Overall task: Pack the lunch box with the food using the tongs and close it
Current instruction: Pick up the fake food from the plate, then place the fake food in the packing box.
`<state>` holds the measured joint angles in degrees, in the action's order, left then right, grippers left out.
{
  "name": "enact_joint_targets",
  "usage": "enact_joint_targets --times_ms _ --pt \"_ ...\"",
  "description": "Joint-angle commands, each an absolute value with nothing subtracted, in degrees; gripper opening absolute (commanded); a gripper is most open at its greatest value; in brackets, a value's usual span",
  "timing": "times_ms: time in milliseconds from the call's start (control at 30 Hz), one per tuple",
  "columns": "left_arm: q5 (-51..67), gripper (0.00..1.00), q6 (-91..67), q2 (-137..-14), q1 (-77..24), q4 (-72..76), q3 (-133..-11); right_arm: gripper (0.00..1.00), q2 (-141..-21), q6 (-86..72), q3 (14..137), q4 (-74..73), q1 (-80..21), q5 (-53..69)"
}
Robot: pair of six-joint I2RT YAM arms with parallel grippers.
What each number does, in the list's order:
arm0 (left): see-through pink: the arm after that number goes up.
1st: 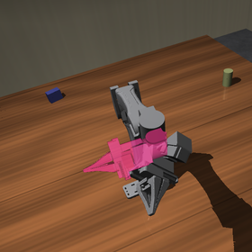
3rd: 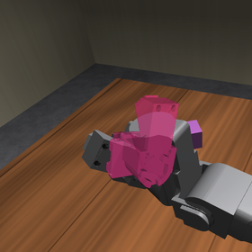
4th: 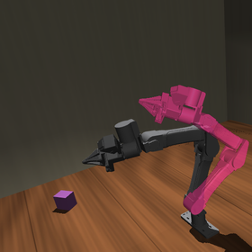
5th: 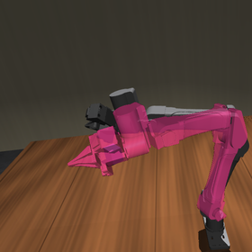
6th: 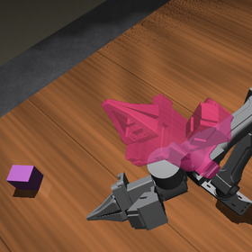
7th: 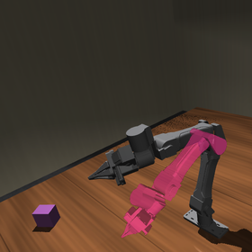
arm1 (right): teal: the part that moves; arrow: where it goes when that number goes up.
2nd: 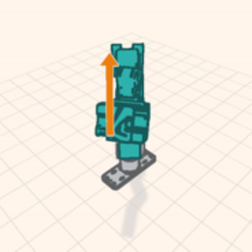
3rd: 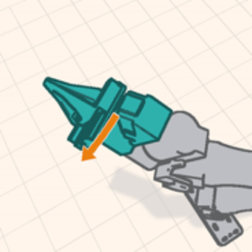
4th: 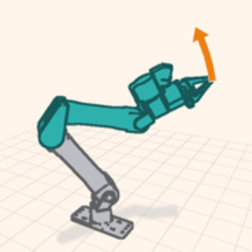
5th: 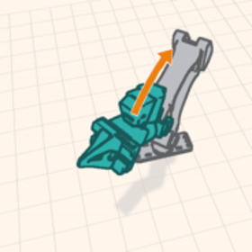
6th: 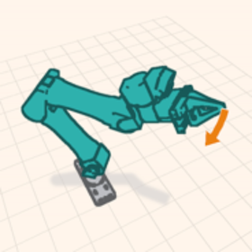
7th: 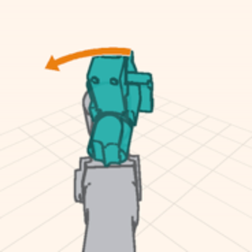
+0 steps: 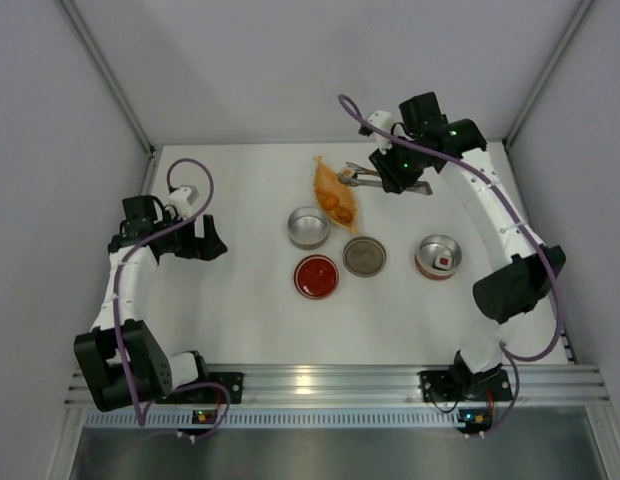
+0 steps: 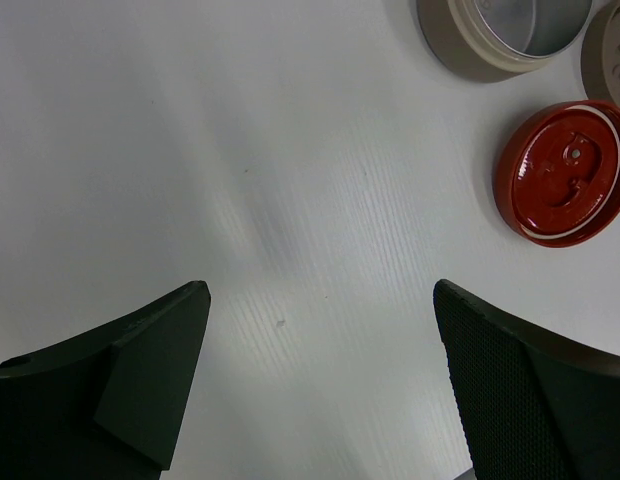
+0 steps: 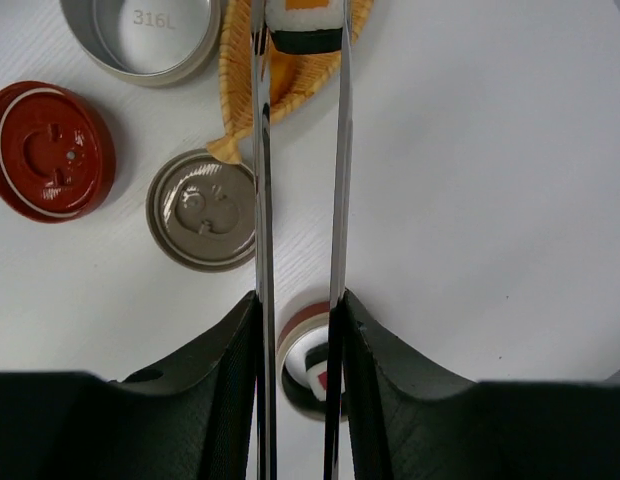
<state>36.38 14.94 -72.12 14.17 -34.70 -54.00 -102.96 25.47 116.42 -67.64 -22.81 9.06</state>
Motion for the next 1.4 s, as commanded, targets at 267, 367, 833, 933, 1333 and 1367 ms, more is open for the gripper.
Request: enact_joint_targets --times_ms 267,367,833,933,1333,1367 --pt "39.1 0.98 14.8 -70.2 14.4 -33.5 -54.6 0.16 -71.6 35.7 93.8 -77.0 -0.4 17.1" --pt "39.6 0.98 14.6 -70.2 14.4 -33.5 -54.7 0.12 -64.8 37.9 87.6 -79.0 6.1 17.2" --pt "39.8 0.98 14.9 -69.5 14.4 -34.9 -55.4 0.02 -56.1 36.8 70.2 -78.1 11.5 20.9" --pt "39.4 0.98 15.3 -69.2 14.4 -34.8 -55.0 0.04 -57.1 41.2 70.2 -76.8 11.5 20.3" --pt "38.8 0.98 15.4 -70.0 14.4 -34.8 -55.6 0.02 -67.3 53.3 76.1 -78.3 16.1 22.6" --pt "38.9 0.98 15.4 -70.3 14.4 -34.9 -55.9 0.02 -68.8 54.3 77.3 -78.9 17.1 22.8"
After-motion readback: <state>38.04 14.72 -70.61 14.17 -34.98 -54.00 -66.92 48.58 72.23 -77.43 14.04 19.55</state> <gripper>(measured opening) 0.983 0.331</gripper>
